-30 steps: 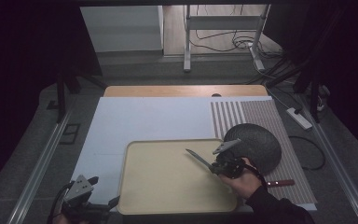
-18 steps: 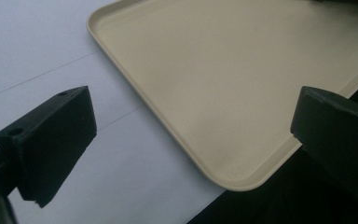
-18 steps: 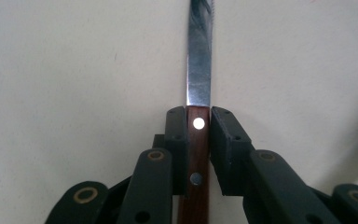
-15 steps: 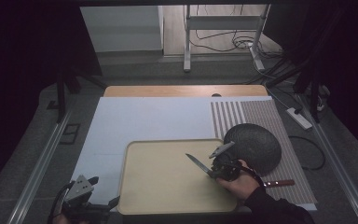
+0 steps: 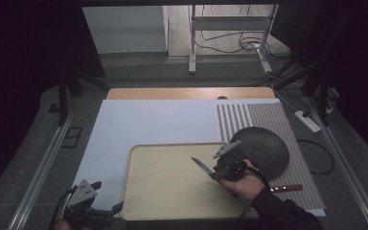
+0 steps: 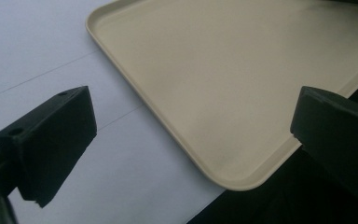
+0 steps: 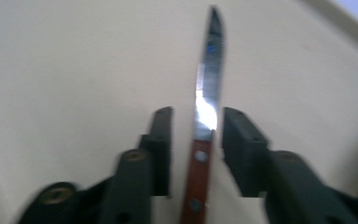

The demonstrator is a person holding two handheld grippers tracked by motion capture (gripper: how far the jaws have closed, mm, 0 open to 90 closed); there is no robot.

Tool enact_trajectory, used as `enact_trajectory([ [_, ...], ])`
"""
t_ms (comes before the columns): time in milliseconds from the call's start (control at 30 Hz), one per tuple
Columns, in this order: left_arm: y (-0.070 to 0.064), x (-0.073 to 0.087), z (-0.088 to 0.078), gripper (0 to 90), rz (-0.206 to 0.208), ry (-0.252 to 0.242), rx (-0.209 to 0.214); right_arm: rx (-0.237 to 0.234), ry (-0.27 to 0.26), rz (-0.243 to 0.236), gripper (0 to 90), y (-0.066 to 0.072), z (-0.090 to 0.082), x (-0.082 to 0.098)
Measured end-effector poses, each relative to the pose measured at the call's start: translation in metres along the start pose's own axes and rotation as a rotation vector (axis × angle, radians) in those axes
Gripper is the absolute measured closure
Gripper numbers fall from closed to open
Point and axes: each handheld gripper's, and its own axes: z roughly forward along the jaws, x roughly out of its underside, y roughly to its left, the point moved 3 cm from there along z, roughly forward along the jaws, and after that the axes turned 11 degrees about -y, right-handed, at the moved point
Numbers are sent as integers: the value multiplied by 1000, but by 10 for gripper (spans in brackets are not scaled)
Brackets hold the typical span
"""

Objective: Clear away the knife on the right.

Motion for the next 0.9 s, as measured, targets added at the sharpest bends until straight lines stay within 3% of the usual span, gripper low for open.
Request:
enact_trajectory([
  [33,0,0,0,2,0,0,0,-22,13,-20,826,3,5,-1],
  [133,0,0,0,3,3,2,0,-37,27,-39,900,6,10,-1],
  [267,-1,0,0,3,8,5,1,-31,66,-63,900,6,21,1],
  [433,-1,0,0,3,10,5,1,-22,73,-55,900,2,21,3],
  [900,-2,0,1,4,24,12,2,38,68,24,889,-22,7,14],
])
